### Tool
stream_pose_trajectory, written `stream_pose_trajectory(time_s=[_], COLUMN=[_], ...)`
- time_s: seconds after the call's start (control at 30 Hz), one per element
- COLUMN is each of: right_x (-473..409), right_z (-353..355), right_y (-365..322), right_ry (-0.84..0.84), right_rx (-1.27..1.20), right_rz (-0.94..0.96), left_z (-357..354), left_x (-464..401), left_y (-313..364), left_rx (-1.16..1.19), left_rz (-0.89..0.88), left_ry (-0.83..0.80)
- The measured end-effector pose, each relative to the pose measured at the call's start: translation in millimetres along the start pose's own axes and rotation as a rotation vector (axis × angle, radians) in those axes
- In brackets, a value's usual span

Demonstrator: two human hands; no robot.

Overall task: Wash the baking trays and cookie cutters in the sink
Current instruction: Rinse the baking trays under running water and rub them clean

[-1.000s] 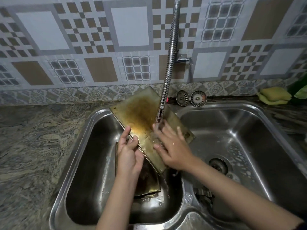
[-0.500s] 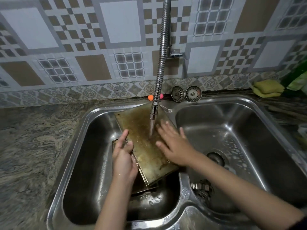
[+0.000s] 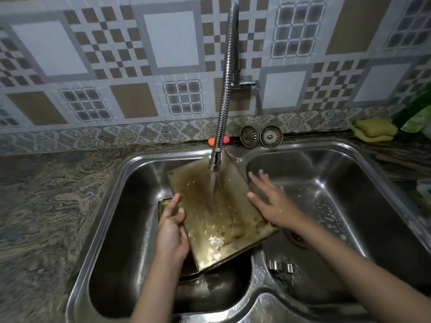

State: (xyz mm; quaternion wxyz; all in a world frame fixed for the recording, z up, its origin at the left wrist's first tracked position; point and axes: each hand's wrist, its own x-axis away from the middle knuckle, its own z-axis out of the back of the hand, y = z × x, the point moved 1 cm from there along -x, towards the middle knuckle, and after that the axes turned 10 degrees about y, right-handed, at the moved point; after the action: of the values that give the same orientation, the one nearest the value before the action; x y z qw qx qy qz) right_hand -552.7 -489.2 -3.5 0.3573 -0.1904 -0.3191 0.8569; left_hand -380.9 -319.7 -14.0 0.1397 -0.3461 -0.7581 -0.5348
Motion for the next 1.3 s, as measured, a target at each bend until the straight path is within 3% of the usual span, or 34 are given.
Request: stream_pose_trajectory(time_s=[0.1,0.23,0.37,0.5,0.6,0.77,0.93,1.07,1.17,1.3], right_x=[5,20,28,27,23,12,2,-6,-13,-19], right_z=[9,3,24,77,111,103,37,-16,-47,-68], right_y=[-9,-7,-1,7,25,67,98,110,120,131], right_ry=[0.031,-0.006,0.137,0.301,0.351,0.314,0.066,-0.187,-0.275,-0.307], right_rx=[-0.488,-0.859,-0.950,-0.949,-0.780,-0.190,0.497,0.662,0.737,0.714], right_rz=[-0.096,-0.357,-0.453,-0.406,-0.349,-0.321,-0.222,-0.234,-0.232,-0.253], left_z=[3,-4,-12,-10,6,38,59,59,64,70], left_x=[2,5,3,-14,-38,-77,-102,-103,-105,-113], left_y=[-10,-26,-35,-38,-37,-40,-48,-46,-42,-41], left_rx=[-0.020,-0.048,-0.073,-0.474,-0.668,-0.945,-1.231,-1.433,-1.547,-1.547], left_rz=[0.104,0.202,0.252,0.084,-0.044,-0.132,-0.136,-0.261,-0.373,-0.327], left_ry=[-0.008,-0.036,-0.140,-0.092,0.046,0.173,0.235,0.359,0.475,0.384])
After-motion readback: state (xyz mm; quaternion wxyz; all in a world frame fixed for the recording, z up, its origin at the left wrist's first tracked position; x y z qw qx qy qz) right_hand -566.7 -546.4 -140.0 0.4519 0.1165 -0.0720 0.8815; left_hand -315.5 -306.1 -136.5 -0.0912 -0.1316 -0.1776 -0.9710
